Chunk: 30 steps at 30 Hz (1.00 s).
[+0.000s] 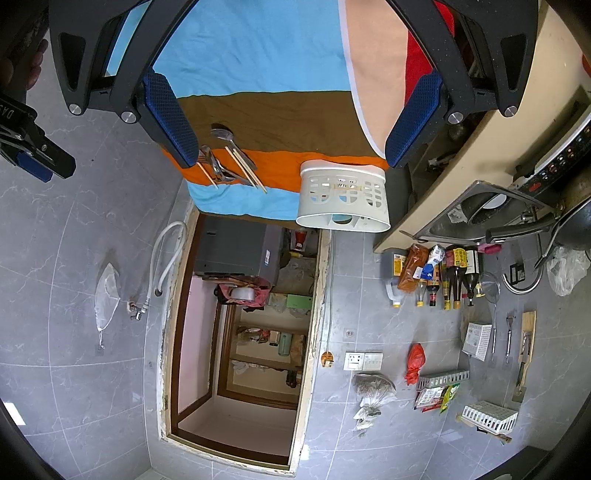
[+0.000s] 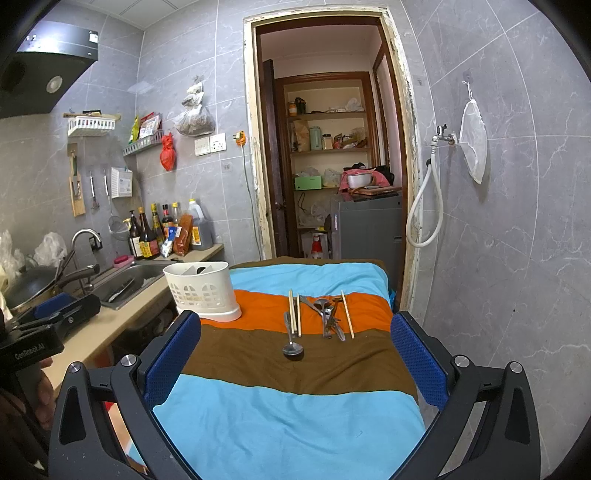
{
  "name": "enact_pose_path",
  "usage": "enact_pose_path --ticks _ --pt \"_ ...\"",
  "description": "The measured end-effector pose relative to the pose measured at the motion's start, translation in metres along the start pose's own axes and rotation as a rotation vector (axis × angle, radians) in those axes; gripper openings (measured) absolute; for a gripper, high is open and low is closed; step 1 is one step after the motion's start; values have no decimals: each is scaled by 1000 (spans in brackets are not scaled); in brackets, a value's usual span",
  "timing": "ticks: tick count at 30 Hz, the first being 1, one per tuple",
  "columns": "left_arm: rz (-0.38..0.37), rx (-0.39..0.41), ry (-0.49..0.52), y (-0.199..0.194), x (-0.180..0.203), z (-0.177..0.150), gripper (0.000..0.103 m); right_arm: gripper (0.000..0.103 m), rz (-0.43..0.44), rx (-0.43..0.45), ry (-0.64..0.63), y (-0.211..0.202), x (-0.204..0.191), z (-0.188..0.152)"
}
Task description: Organize utensils
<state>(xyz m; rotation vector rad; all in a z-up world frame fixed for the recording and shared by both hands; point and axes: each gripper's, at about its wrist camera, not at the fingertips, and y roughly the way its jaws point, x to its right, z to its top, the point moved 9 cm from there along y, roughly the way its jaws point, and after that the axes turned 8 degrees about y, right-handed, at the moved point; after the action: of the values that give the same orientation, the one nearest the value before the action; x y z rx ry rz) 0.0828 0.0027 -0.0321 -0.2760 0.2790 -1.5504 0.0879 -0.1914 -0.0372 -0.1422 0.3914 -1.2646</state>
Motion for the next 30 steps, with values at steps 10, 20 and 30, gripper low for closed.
enact_pose_path --ticks 10,20,30 --pt "-2 0 0 -1 -1 0 99 103 0 -2 1 0 0 0" --pt "-4 0 0 0 -2 -1 99 103 -1 -2 0 0 0 -1" --pt "-2 4 -2 0 -4 -1 99 103 -1 -4 0 1 0 -1"
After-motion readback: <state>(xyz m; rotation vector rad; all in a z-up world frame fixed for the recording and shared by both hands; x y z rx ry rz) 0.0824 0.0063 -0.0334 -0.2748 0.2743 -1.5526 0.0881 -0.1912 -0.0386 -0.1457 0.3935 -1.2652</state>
